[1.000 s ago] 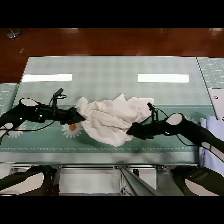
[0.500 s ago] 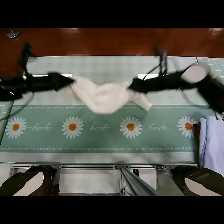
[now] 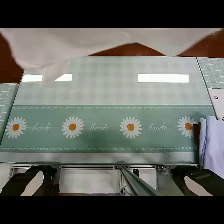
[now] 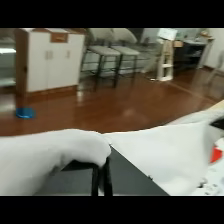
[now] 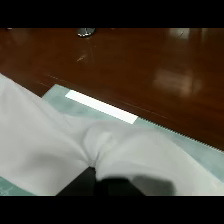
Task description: Fold the shirts.
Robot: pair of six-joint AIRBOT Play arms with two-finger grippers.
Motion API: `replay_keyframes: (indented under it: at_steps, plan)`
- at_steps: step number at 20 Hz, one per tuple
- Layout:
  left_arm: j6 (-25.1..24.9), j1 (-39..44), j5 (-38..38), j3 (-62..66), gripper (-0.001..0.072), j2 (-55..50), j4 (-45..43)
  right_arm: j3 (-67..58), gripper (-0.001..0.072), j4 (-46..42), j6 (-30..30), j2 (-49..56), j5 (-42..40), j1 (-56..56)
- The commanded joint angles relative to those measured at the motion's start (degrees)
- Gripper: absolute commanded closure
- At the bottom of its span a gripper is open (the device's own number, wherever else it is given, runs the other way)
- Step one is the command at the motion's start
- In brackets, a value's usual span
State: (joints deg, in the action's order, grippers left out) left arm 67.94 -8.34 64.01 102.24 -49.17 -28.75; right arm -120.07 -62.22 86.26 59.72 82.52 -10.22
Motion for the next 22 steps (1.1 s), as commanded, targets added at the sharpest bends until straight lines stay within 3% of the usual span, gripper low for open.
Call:
replay_keyframes:
  at_steps: [1,4,9,13,17,19,22]
  plan:
    - [6.03,-0.17,5.18,6.40,0.0688,5.27,-12.98,1.22,0.0681,-0.92,-1.68,-9.42,8.76,0.24]
    - [7.85,-0.17,10.95,6.38,0.0688,10.93,-18.80,5.77,0.0681,-0.90,-1.38,-16.46,10.38,0.24]
    - [11.04,-0.15,23.67,5.86,0.0688,13.81,-18.84,5.99,0.0681,-0.81,0.90,-19.47,13.97,0.24]
    - [11.43,-0.15,26.71,-5.31,0.0688,13.79,-17.79,12.44,0.0681,-0.74,1.18,-19.23,14.67,0.24]
    - [9.20,-0.09,20.74,-28.33,0.0688,12.35,-14.75,31.06,0.0681,-2.34,-0.02,-19.12,10.82,0.24]
    - [7.06,-0.09,13.64,-38.10,0.0688,9.40,-14.78,40.24,0.0681,-7.87,-0.04,-17.55,5.86,0.31]
    - [5.16,1.25,3.32,-43.10,0.0687,0.70,-14.75,45.20,0.0681,-19.19,1.16,-9.60,-0.74,0.46]
